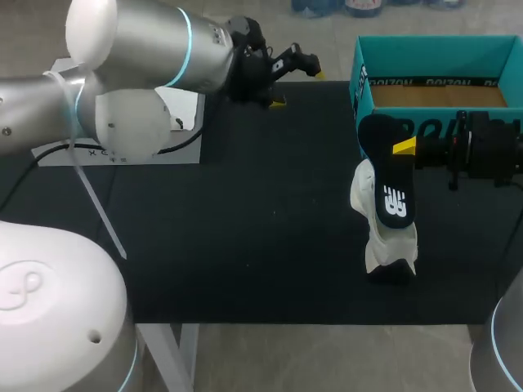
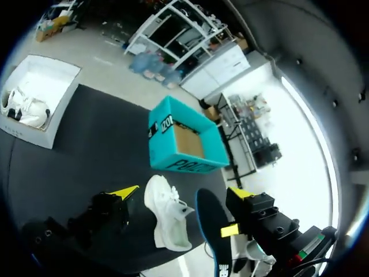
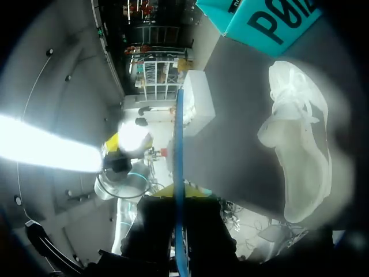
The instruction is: Take the shoe out of the shoebox, open the shoe tongue, remove and reinsert the insole, then place the shoe into the shoebox
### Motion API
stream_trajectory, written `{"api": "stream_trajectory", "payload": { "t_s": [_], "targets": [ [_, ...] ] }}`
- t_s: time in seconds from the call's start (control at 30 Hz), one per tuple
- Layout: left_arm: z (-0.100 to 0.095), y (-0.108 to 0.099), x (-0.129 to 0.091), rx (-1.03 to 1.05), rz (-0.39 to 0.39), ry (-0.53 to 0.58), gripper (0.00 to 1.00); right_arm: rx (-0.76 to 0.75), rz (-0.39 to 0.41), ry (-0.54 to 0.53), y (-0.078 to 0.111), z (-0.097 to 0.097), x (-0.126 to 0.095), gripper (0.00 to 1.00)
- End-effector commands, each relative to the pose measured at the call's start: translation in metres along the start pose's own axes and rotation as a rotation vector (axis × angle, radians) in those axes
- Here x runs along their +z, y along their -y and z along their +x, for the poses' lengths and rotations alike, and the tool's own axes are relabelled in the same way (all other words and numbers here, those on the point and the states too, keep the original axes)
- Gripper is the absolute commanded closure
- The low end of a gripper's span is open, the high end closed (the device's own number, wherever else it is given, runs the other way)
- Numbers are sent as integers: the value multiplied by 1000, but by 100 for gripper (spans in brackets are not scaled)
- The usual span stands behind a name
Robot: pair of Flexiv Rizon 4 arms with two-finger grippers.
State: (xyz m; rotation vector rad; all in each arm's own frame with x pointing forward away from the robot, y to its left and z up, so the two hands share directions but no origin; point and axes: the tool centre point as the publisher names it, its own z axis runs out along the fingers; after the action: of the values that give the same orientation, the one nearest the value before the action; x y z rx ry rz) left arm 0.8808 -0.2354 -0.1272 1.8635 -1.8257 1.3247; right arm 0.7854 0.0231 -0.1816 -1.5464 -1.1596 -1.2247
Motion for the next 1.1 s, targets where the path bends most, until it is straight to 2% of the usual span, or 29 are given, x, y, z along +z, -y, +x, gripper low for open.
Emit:
{"api": "stream_trajectory", "payload": {
  "t_s": [0.03,1.0,1.07,1.1],
  "targets": [
    [5,-2,-1,116,-711,115,0,0,-4,1,1,0,1,100],
    [5,-2,-1,116,-711,115,0,0,-4,1,1,0,1,100],
    [15,-8,9,248,-668,97,0,0,-4,1,1,0,1,100],
    [18,-14,11,358,-673,79,0,0,-4,1,1,0,1,100]
  ]
}}
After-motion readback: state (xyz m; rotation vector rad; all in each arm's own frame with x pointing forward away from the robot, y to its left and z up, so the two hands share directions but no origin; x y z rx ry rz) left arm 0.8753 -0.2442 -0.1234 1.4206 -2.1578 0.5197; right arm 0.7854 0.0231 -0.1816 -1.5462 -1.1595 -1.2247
